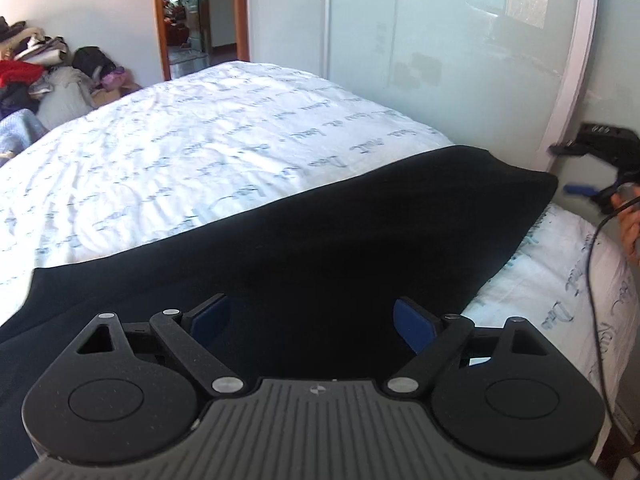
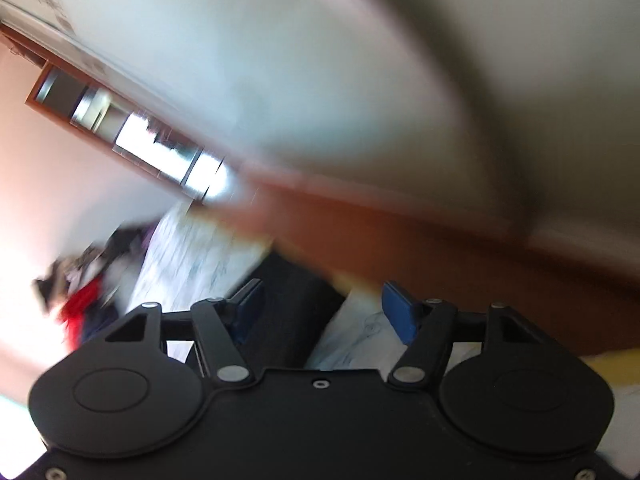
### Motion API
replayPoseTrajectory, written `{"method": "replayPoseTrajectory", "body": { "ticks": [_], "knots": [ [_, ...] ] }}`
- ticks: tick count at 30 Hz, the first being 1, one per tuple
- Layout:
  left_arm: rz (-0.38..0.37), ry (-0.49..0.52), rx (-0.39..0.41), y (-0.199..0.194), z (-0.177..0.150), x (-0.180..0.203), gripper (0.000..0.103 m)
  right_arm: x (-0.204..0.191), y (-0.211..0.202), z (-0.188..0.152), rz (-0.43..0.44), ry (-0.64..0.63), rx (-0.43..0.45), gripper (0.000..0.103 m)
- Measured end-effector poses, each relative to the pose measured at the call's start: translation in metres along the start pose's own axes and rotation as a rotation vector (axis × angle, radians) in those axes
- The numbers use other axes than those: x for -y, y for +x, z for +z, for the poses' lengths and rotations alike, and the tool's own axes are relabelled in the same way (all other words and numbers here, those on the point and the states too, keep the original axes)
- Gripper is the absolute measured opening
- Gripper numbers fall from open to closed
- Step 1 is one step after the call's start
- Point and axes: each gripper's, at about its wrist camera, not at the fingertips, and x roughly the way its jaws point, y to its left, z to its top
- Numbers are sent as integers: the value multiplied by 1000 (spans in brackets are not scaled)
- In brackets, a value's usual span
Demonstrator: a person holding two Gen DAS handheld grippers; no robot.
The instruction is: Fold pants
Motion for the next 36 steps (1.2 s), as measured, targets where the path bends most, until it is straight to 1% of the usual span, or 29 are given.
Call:
{"method": "replayPoseTrajectory", "body": {
  "ticks": [1, 2, 3, 5, 6, 7, 8, 9, 10, 11, 12, 13, 15, 16, 17, 18, 20, 21, 23, 24, 25, 27, 28, 31, 33, 35, 36],
  "knots": [
    [20, -12, 0, -4, -4, -8, 91, -17, -8, -3, 25, -82, 36, 69],
    [34, -28, -6, -7, -9, -16, 91, -38, -12, -7, 75, -171, 53, 69],
    [53, -47, -17, -9, -13, -25, 91, -65, -13, -16, 156, -293, 51, 71],
    [109, -79, -35, -13, -20, -44, 91, -123, -6, -42, 310, -552, -1, 72],
    [137, -87, -38, -17, -24, -55, 91, -158, 1, -64, 417, -710, -46, 72],
    [165, -94, -39, -21, -28, -64, 91, -187, 9, -86, 516, -832, -95, 72],
    [196, -106, -40, -24, -31, -73, 91, -213, 17, -106, 595, -922, -143, 72],
    [229, -122, -41, -28, -34, -83, 91, -239, 28, -128, 664, -998, -188, 71],
    [251, -137, -45, -31, -37, -92, 91, -260, 38, -147, 715, -1053, -230, 70],
    [268, -155, -49, -35, -40, -102, 91, -288, 52, -169, 772, -1114, -294, 68],
    [277, -174, -51, -37, -44, -109, 91, -308, 64, -188, 820, -1149, -356, 63],
    [280, -198, -55, -41, -48, -119, 91, -327, 77, -206, 870, -1173, -438, 60],
    [277, -232, -67, -45, -56, -132, 91, -360, 103, -240, 938, -1182, -591, 52],
    [278, -241, -70, -46, -59, -136, 91, -372, 115, -254, 954, -1182, -667, 52],
    [281, -245, -74, -46, -62, -139, 91, -379, 123, -269, 964, -1184, -725, 51],
    [282, -247, -76, -47, -65, -142, 91, -381, 127, -283, 970, -1188, -759, 51],
    [285, -246, -75, -47, -68, -144, 91, -387, 136, -298, 998, -1190, -841, 52],
    [282, -243, -71, -47, -70, -145, 91, -387, 140, -304, 1007, -1184, -875, 51],
    [274, -240, -63, -47, -72, -146, 91, -390, 143, -312, 1020, -1210, -926, 43],
    [271, -241, -59, -47, -72, -147, 91, -391, 143, -316, 1020, -1232, -934, 33],
    [267, -241, -55, -47, -73, -148, 91, -391, 143, -319, 1012, -1246, -932, 20],
    [264, -242, -48, -46, -74, -148, 91, -396, 147, -323, 1008, -1266, -934, 4],
    [264, -244, -47, -46, -74, -149, 91, -396, 147, -324, 1003, -1273, -916, 4],
    [261, -261, -53, -42, -77, -151, 94, -409, 149, -330, 949, -1291, -855, 2],
    [261, -269, -56, -40, -79, -151, 96, -412, 150, -338, 922, -1329, -824, 2],
    [263, -262, -60, -42, -79, -149, 95, -412, 149, -345, 900, -1357, -799, 2],
    [264, -258, -61, -43, -78, -148, 95, -411, 148, -342, 879, -1352, -777, 12]
  ]
}}
